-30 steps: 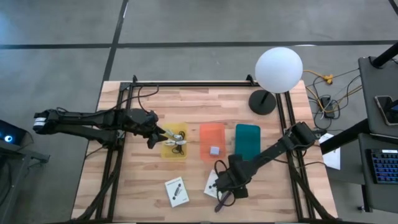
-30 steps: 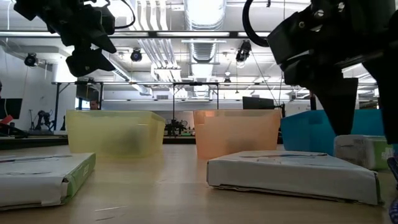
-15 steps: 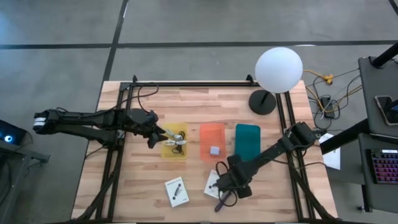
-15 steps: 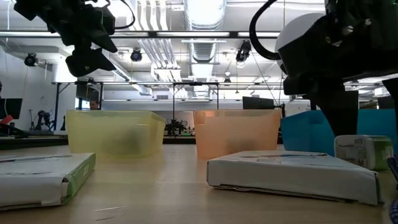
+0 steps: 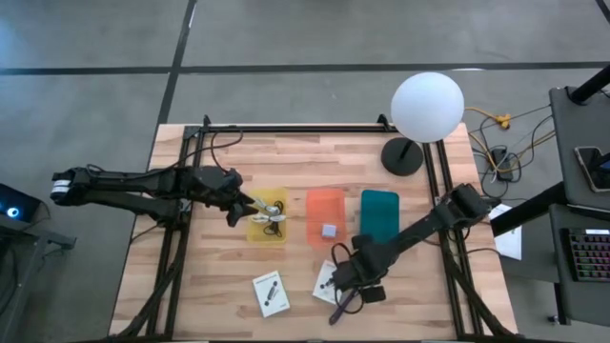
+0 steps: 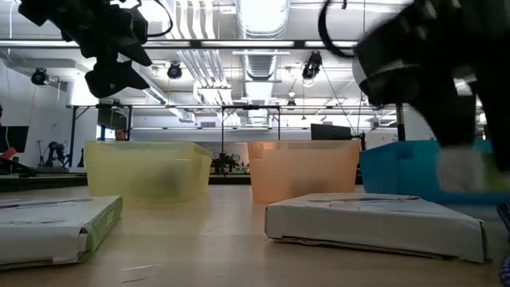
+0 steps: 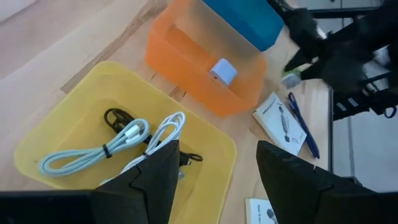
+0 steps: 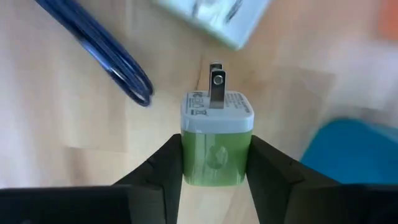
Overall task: Pick and place items into bin
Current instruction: Put the green USB adapter box into the orange bin
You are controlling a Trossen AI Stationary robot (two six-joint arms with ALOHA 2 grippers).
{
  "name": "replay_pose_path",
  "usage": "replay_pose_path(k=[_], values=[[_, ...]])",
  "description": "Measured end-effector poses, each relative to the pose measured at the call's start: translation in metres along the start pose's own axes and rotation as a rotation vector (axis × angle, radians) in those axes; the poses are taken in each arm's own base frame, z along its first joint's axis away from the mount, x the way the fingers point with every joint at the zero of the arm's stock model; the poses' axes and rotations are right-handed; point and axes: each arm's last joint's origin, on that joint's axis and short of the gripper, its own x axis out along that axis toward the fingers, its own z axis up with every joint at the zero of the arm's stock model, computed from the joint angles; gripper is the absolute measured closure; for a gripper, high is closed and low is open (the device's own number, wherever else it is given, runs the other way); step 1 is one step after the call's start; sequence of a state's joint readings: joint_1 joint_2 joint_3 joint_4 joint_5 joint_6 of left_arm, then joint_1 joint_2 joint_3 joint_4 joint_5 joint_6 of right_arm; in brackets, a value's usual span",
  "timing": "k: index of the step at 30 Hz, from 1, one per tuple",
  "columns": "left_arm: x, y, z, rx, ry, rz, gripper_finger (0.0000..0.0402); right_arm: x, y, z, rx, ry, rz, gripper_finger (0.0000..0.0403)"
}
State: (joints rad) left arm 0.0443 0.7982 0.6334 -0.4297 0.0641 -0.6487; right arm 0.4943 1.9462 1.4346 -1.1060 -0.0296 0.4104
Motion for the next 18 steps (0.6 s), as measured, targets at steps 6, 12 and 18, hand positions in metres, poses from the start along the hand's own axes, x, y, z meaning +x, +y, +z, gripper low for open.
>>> replay_pose_path(k=[6, 12, 18], values=[[0.0, 0.0, 0.001, 0.001, -0.022, 0.009, 0.0204, -0.071, -0.03, 0.002, 0.338, -0.263, 0.042, 0.0253], [0.001, -0.001, 0.002, 0.002, -0.026, 0.005, 0.0204, -0.091, -0.097, 0.024, 0.493, -0.472, 0.037, 0.0247], [0.005, 0.0, 0.002, 0.001, -0.01, 0.012, 0.0204, -0.06, -0.14, 0.043, 0.425, -0.371, -0.014, 0.0237]])
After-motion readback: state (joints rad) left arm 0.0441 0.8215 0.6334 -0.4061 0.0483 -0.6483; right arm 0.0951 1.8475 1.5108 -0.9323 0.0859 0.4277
